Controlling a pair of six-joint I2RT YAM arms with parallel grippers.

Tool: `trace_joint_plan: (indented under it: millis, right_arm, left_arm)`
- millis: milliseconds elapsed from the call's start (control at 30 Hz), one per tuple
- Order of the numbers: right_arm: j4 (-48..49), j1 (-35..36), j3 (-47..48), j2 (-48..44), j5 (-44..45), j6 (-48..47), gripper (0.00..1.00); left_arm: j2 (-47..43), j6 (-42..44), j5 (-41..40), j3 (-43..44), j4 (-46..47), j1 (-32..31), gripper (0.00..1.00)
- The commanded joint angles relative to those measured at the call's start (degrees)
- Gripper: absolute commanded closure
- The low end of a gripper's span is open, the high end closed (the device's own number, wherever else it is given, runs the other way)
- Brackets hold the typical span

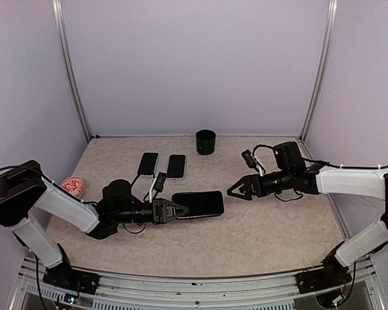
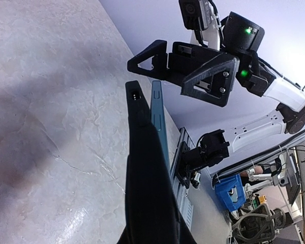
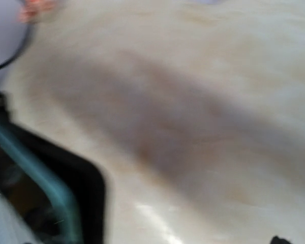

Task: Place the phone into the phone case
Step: Press the bottom corners of the phone case.

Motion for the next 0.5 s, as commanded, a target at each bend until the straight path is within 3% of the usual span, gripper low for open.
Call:
trace_joint_plan:
  millis: [0,100,300,467]
  right_arm:
    - [11.22,-0.36,-2.59,-2.36,-15.50,1.24,0.01]
    - [15.91,-0.28,-4.37,-2.89,-21.31,2.61,0.01]
    - [17.41,0.28,-4.79,-2.96,-23.57,2.70,0.04]
    - [24.07,1.65,-6.13,-1.92,-29.97,5.72,0.07]
  left_arm:
    - [-2.70,2.62,3.13,1.39,5.70,-0.71,0.97]
    - [-3.01,2.80,4.96,1.30,8.04,-0.89,0.98]
    - [-3.54,1.83,8.80,0.92,14.34,-1.58,0.98]
    - [-3.54,1.26,10.38,0.98,17.38,-2.09,0.99]
